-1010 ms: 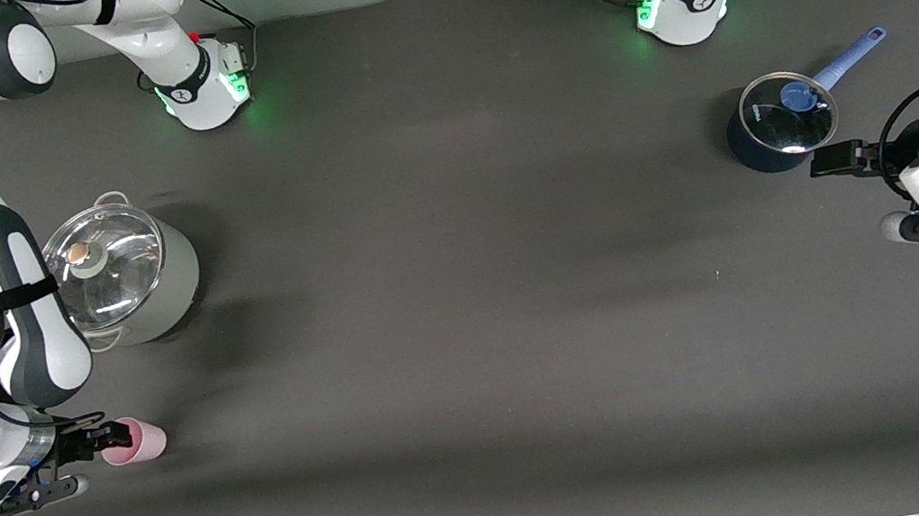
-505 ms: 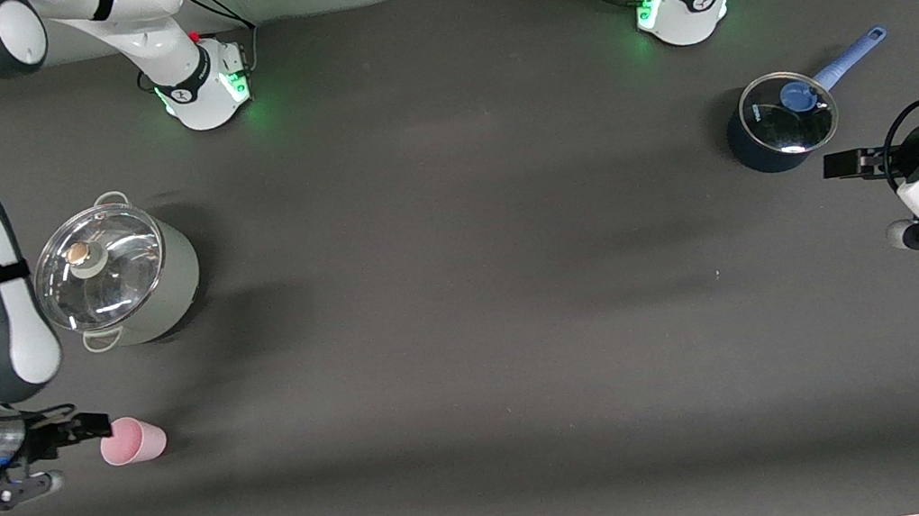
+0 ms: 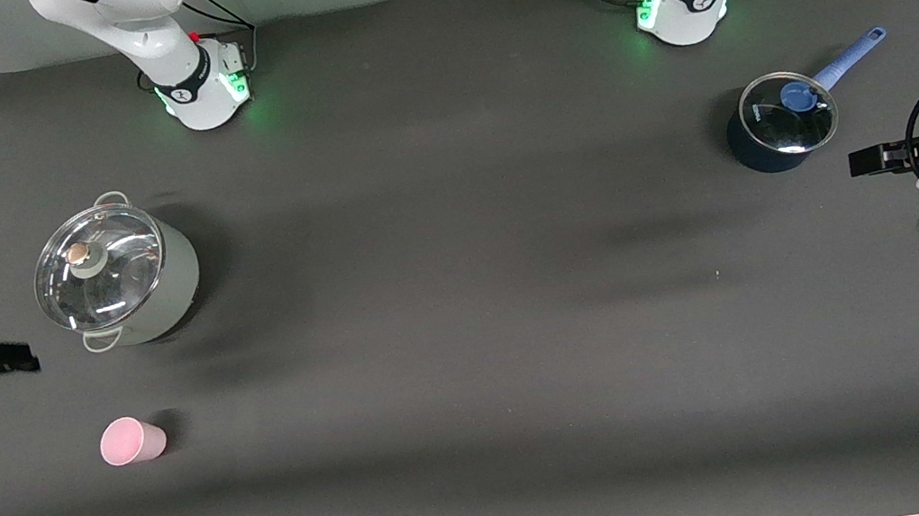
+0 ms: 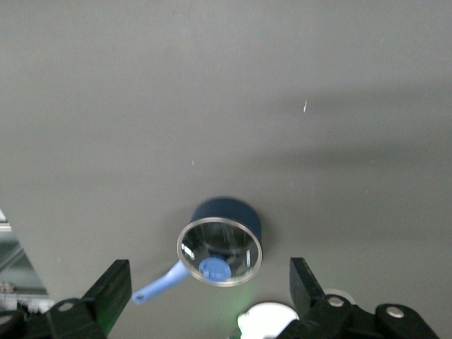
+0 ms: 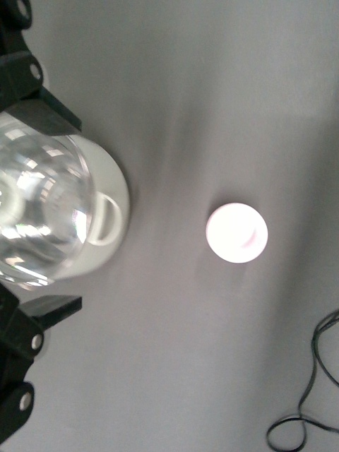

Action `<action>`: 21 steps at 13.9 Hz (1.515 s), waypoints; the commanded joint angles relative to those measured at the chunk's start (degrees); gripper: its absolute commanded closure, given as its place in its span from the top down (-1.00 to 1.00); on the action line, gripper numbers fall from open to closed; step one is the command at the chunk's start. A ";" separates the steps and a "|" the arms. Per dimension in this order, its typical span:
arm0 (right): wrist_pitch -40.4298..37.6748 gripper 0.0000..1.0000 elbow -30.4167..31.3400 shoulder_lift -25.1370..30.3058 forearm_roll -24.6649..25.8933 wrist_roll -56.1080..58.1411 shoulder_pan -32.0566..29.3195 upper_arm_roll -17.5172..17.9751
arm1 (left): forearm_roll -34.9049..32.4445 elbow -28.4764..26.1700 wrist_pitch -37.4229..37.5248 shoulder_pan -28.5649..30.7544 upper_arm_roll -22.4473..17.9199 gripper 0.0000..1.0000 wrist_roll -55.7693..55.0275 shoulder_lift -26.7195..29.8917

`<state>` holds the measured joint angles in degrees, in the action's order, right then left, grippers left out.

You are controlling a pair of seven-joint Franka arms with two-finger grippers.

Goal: Transfer pink cup from left to right arm

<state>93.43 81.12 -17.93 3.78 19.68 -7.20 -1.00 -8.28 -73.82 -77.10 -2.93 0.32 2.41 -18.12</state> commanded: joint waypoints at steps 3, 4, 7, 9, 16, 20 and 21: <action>-0.36 0.99 9.38 12.02 -2.38 -8.43 2.45 -0.15 | 3.87 -18.61 -15.34 -0.50 -1.11 1.00 1.37 12.22; 0.60 0.99 11.67 14.13 -2.38 -8.87 2.54 -0.15 | 3.88 -21.51 -18.41 -0.24 -1.11 1.00 2.15 13.97; 6.40 0.99 19.15 19.42 -2.38 -17.19 4.28 -0.23 | 3.97 -26.02 -25.37 0.73 -0.67 1.00 3.31 16.27; 6.33 0.99 18.55 18.72 -2.29 -17.92 4.65 -0.23 | 4.23 -24.63 -26.70 1.70 1.08 1.00 3.13 15.49; 5.62 0.99 13.72 16.17 -2.38 -17.93 4.21 -0.59 | 6.16 -20.58 -23.11 1.43 1.70 1.00 2.69 13.03; 3.96 0.99 12.84 16.17 -2.73 -18.01 4.03 -0.59 | 6.17 -18.21 -21.27 1.35 1.70 1.00 2.51 11.97; 3.26 0.99 12.75 16.17 -2.73 -18.10 4.38 -0.67 | 6.17 -17.68 -20.21 1.17 1.70 1.00 2.43 11.79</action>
<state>98.61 95.81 -0.95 2.15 2.51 -2.94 -1.60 -2.67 -94.70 -100.41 -1.94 1.67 4.80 -4.89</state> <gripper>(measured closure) 0.000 0.000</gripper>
